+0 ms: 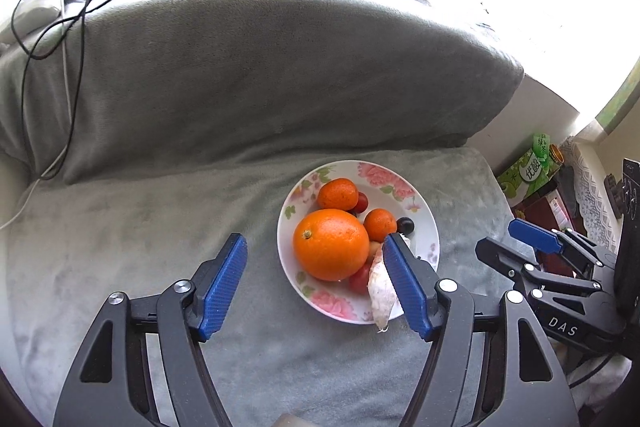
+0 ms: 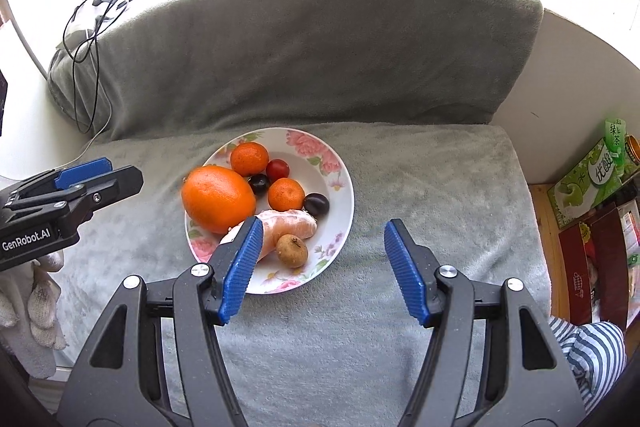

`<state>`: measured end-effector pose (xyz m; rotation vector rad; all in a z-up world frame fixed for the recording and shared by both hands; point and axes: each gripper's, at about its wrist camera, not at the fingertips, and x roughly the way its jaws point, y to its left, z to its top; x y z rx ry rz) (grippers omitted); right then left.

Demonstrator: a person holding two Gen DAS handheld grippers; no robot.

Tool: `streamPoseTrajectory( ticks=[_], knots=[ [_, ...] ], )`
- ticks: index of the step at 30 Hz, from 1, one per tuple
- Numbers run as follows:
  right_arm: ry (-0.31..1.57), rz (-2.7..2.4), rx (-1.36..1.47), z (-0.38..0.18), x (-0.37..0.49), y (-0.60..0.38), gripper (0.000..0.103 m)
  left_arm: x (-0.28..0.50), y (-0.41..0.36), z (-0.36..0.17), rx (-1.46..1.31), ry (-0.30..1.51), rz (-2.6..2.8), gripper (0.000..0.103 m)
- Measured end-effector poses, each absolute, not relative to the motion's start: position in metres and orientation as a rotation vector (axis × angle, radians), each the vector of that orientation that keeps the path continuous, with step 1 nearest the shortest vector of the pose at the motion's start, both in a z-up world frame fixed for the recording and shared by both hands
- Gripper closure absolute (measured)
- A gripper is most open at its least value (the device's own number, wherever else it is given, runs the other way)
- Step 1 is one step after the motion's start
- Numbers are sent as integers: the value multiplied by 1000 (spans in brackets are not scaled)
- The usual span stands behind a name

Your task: Organize fruits

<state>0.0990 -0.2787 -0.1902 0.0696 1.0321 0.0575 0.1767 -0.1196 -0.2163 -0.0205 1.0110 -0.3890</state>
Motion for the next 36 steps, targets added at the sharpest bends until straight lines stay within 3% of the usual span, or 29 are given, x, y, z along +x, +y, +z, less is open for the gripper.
streamPoseTrajectory(
  ticks=[17, 19, 21, 31, 34, 36],
  knots=[
    [997, 40, 76, -177, 91, -281, 36, 157, -110, -206, -15, 1024, -299, 32],
    [997, 43, 77, -177, 91, -281, 35, 157, -109, -206, -24, 1028, -296, 32],
    [990, 43, 77, -175, 90, -281, 26, 157, -108, -207, -26, 1030, -291, 32],
    [972, 47, 66, -170, 91, -279, 26, 156, -107, -203, -29, 1024, -284, 32],
    [972, 44, 57, -170, 91, -278, 26, 155, -106, -202, -37, 1024, -284, 23],
    [971, 44, 56, -170, 90, -277, 26, 155, -106, -201, -36, 1021, -284, 23]
  ],
)
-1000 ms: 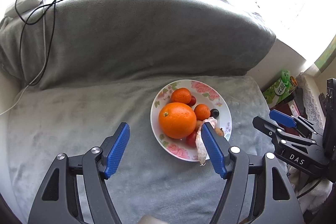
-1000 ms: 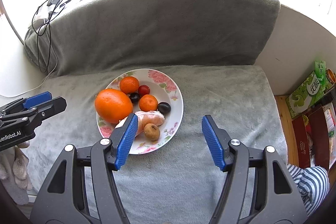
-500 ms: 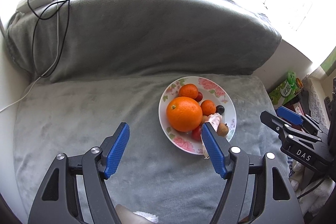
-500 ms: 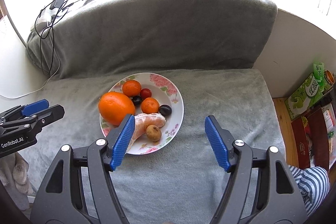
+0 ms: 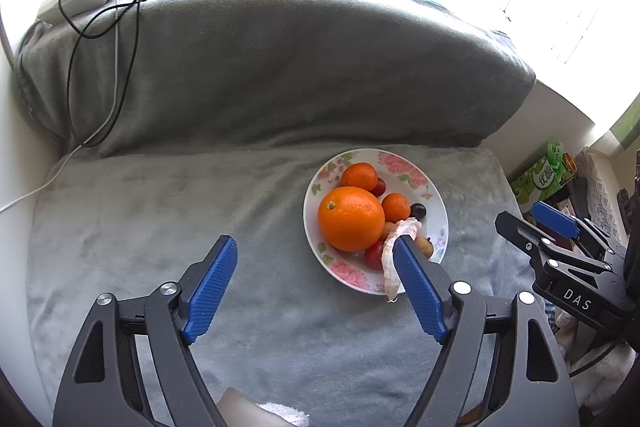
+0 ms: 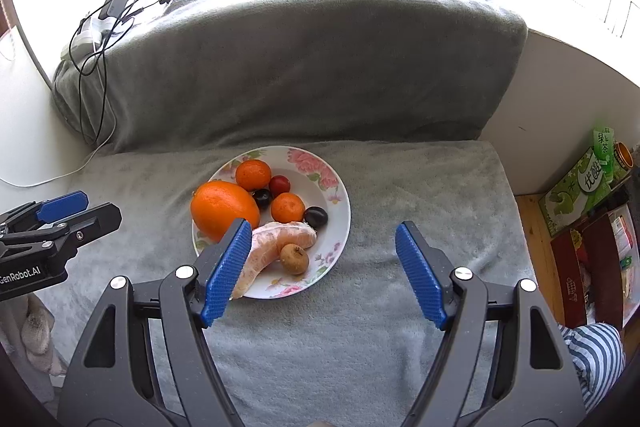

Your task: Organize fruits

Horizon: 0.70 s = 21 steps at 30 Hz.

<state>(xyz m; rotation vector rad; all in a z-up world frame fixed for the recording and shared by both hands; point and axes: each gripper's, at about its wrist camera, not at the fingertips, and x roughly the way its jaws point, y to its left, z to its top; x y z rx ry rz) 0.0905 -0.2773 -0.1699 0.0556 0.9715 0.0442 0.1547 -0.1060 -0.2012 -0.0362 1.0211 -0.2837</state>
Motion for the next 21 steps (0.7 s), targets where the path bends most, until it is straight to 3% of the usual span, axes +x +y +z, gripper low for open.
streamPoseTrajectory(
  ticks=[21],
  knots=[
    [979, 42, 60, -170, 88, -280, 26, 153, -108, -204, -26, 1047, -269, 21]
  ],
)
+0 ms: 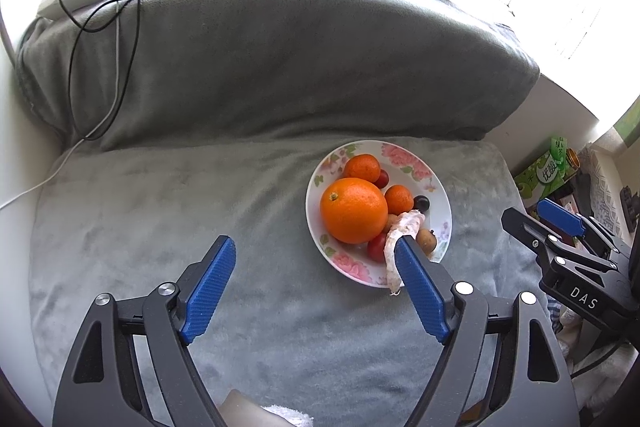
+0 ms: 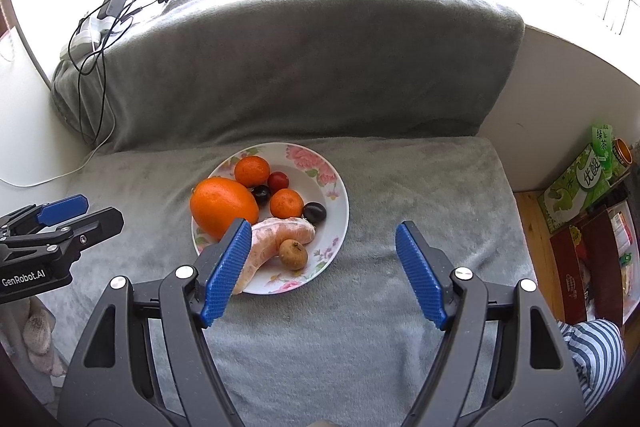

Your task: Organize fruits

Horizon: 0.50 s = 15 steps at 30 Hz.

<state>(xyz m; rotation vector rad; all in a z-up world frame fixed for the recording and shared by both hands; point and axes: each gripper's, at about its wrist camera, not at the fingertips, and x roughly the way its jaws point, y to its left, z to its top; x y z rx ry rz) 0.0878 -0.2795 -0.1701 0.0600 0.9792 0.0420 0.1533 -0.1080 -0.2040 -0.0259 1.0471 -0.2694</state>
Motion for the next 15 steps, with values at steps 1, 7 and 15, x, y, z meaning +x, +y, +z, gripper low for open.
streamPoseTrajectory(
  ticks=[1, 7, 15],
  knots=[
    [979, 43, 60, -170, 88, -279, 26, 153, -108, -204, -25, 1048, -270, 21],
    [977, 44, 59, -170, 87, -280, 26, 152, -108, -204, -34, 1052, -270, 21],
    [980, 46, 60, -170, 85, -279, 26, 150, -109, -204, -28, 1048, -271, 21]
  ],
)
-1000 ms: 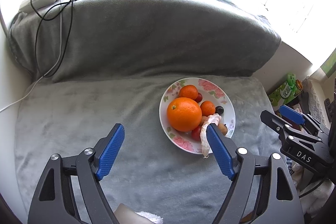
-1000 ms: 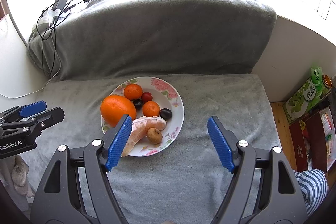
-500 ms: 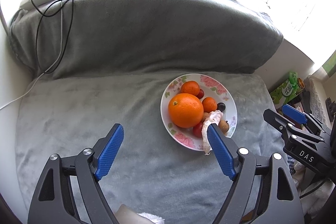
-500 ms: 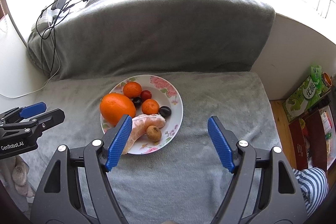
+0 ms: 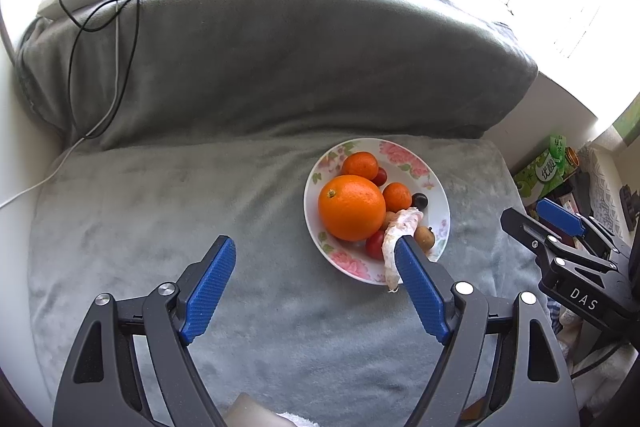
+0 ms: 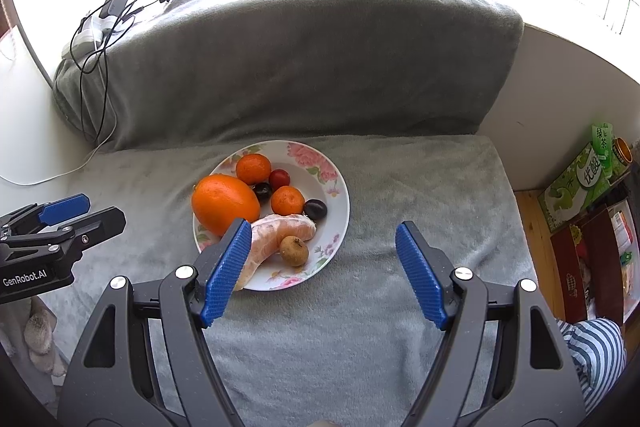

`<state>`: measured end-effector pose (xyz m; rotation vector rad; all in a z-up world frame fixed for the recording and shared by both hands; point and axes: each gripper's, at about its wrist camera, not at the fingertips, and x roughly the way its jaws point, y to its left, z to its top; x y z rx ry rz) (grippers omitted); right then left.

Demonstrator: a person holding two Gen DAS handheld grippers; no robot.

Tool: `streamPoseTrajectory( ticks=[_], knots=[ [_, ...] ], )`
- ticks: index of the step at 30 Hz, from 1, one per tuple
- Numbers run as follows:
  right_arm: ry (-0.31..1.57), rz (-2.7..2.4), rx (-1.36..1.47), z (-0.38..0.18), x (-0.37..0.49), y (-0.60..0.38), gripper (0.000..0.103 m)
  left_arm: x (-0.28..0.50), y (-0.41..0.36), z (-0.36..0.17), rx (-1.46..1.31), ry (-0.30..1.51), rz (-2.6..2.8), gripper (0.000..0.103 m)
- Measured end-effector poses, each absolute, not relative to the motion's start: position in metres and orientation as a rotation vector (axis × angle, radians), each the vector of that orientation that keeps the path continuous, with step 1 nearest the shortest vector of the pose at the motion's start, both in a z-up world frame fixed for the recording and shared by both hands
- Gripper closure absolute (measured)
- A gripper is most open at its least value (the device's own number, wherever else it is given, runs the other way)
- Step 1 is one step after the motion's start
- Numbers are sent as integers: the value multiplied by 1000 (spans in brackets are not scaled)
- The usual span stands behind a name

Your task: Organize fruits

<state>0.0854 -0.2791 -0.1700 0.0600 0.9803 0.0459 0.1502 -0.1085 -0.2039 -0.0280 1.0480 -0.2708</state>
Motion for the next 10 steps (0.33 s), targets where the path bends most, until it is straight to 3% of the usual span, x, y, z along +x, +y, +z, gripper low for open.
streamPoseTrajectory(
  ticks=[10],
  knots=[
    [983, 41, 56, -172, 86, -281, 26, 148, -110, -203, -19, 1031, -267, 21]
  ],
)
